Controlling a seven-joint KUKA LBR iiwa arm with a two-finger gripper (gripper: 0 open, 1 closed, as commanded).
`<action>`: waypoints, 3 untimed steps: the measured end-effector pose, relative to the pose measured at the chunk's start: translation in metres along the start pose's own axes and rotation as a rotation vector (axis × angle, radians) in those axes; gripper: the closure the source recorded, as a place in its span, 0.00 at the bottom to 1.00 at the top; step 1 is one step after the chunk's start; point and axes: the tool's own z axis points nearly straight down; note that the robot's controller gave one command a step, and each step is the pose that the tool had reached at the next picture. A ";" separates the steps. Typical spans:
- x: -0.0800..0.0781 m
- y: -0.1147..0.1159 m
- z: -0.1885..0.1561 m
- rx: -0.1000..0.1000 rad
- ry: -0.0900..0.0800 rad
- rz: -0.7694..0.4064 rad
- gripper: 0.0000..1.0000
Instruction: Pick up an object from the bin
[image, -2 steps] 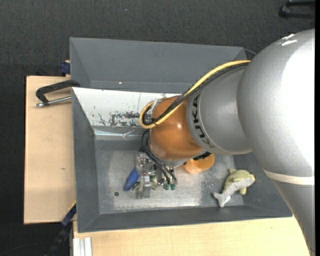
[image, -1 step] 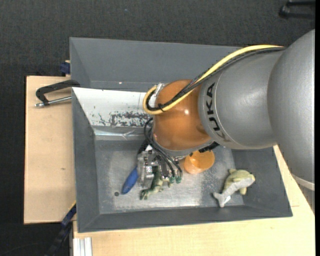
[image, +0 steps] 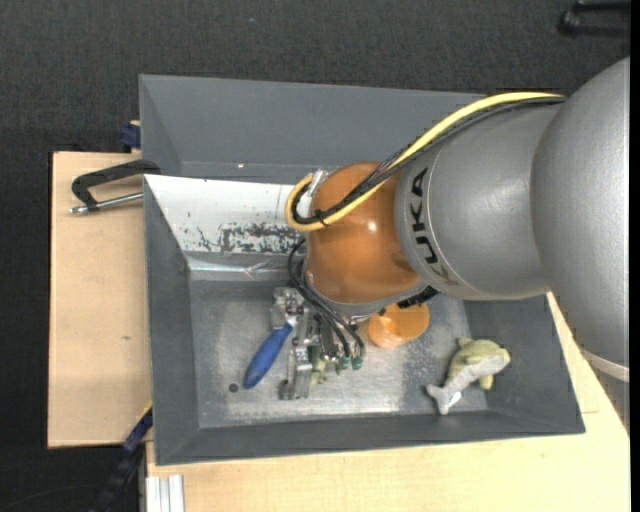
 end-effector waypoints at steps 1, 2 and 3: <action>-0.034 -0.006 0.073 -0.001 0.002 -0.511 0.00; -0.035 -0.005 0.069 0.000 0.005 -0.510 1.00; -0.041 0.006 -0.095 0.000 -0.010 -0.443 1.00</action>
Offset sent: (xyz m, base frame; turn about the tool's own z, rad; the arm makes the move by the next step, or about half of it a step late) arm 0.0345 -0.0044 -0.0727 -0.5108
